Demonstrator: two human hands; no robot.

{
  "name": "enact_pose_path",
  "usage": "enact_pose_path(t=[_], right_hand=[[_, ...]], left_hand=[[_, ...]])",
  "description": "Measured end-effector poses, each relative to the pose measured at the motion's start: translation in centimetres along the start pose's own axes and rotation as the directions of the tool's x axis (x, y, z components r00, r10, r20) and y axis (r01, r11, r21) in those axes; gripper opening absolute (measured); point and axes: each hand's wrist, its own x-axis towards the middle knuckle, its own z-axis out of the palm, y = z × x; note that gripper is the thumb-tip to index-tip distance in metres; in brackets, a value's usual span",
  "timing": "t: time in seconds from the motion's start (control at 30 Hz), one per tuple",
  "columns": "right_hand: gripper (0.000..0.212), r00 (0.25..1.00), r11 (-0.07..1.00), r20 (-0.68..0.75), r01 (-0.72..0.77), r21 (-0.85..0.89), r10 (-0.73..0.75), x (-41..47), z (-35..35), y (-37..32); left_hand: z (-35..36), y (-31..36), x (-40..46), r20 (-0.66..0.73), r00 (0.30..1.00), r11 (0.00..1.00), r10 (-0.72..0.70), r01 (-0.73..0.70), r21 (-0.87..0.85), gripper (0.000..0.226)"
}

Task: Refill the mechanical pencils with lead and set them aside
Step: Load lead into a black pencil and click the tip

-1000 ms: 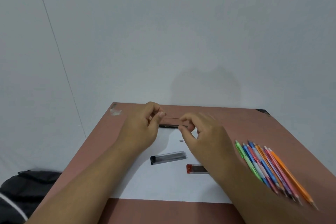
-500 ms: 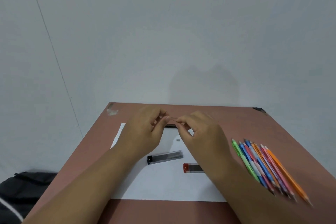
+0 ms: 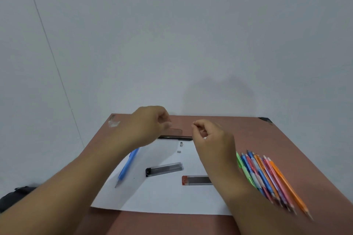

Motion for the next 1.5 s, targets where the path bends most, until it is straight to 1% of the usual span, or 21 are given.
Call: enact_pose_path(t=[0.07, 0.2, 0.27, 0.37, 0.47, 0.53, 0.6, 0.63, 0.7, 0.8, 0.87, 0.93, 0.97, 1.03, 1.17, 1.27, 1.33, 1.4, 1.5], right_hand=[[0.007, 1.000, 1.000, -0.008, -0.012, 0.013, 0.012, -0.1, 0.0, 0.0], [0.008, 1.000, 1.000, -0.029, -0.003, 0.026, 0.003, -0.1, 0.0, -0.1], [0.009, 1.000, 0.999, -0.028, 0.002, 0.032, -0.001, 0.0, -0.1, -0.1], [0.008, 0.999, 0.999, -0.054, -0.001, 0.050, 0.003, 0.1, -0.2, -0.1], [0.006, 0.996, 0.995, -0.093, -0.003, 0.099, 0.013, 0.2, -0.4, -0.4], [0.006, 0.995, 0.973, -0.086, -0.035, 0.229, 0.056, 0.2, -0.7, -1.0], [0.005, 0.991, 0.908, -0.056, -0.088, 0.410, 0.122, 0.3, -1.3, -1.8], [0.004, 0.990, 0.875, -0.047, -0.097, 0.474, 0.135, 0.2, -1.6, -2.1], [0.004, 0.993, 0.845, -0.057, -0.061, 0.532, 0.108, 0.1, -2.0, -2.8], [0.007, 0.989, 0.852, -0.141, 0.103, 0.514, -0.034, -0.4, -2.5, -3.5], [0.009, 0.968, 0.841, -0.201, 0.234, 0.488, -0.152, -0.7, -2.7, -4.0], [0.013, 0.942, 0.817, -0.237, 0.324, 0.476, -0.235, -0.9, -2.9, -4.5], [0.013, 0.936, 0.807, -0.244, 0.345, 0.479, -0.255, -1.0, -2.9, -4.6], [0.010, 0.931, 0.797, -0.244, 0.361, 0.485, -0.273, -1.1, -2.8, -4.8], [0.013, 0.939, 0.774, -0.205, 0.345, 0.530, -0.278, -1.4, -2.8, -4.9], [0.015, 0.954, 0.741, -0.167, 0.299, 0.601, -0.249, -1.5, -3.0, -5.1], [0.017, 0.962, 0.735, -0.143, 0.271, 0.622, -0.233, -1.5, -3.0, -5.3], [0.016, 0.964, 0.742, -0.133, 0.262, 0.617, -0.230, -1.5, -3.0, -5.4], [0.016, 0.962, 0.756, -0.140, 0.271, 0.596, -0.234, -1.5, -3.0, -5.4]], left_hand=[[1.3, -0.3, 1.4, 0.067, 0.997, 0.990, 0.040, -0.049, 0.133, 0.014], [3.7, -0.9, 3.2, 0.237, 0.968, 0.954, 0.084, -0.147, 0.261, 0.027], [4.5, -1.1, 3.6, 0.230, 0.965, 0.933, 0.125, -0.194, 0.303, 0.029], [5.4, -1.5, 3.7, 0.174, 0.973, 0.933, 0.153, -0.200, 0.298, 0.027], [5.7, -1.9, 3.3, 0.086, 0.991, 0.946, 0.106, -0.127, 0.299, 0.020], [5.5, -2.2, 2.7, -0.018, 0.997, 0.964, 0.078, -0.071, 0.256, 0.019], [5.4, -2.7, 2.0, -0.149, 0.983, 0.978, 0.106, -0.076, 0.192, 0.018], [5.5, -2.9, 1.5, -0.224, 0.966, 0.985, 0.132, -0.101, 0.143, 0.016], [5.9, -3.2, 0.4, -0.363, 0.916, 0.985, 0.174, -0.165, 0.056, 0.016], [6.1, -3.1, -0.3, -0.504, 0.814, 0.945, 0.289, -0.327, 0.014, 0.018], [5.6, -2.5, -0.6, -0.562, 0.726, 0.882, 0.395, -0.471, 0.012, 0.021], [5.3, -2.1, -1.0, -0.591, 0.658, 0.824, 0.467, -0.566, 0.021, 0.021], [5.3, -2.0, -1.0, -0.598, 0.641, 0.806, 0.482, -0.592, 0.016, 0.021], [5.2, -2.0, -1.3, -0.602, 0.628, 0.786, 0.493, -0.618, -0.001, 0.026], [4.7, -1.6, -1.5, -0.621, 0.603, 0.771, 0.501, -0.636, 0.005, 0.035], [4.6, -1.4, -1.4, -0.620, 0.597, 0.765, 0.509, -0.644, 0.009, 0.028], [4.6, -1.6, -1.4, -0.608, 0.612, 0.777, 0.506, -0.629, 0.015, 0.026], [4.6, -1.7, -1.3, -0.596, 0.627, 0.788, 0.502, -0.615, 0.016, 0.026], [4.6, -1.8, -1.2, -0.590, 0.622, 0.788, 0.514, -0.614, 0.040, 0.024]])
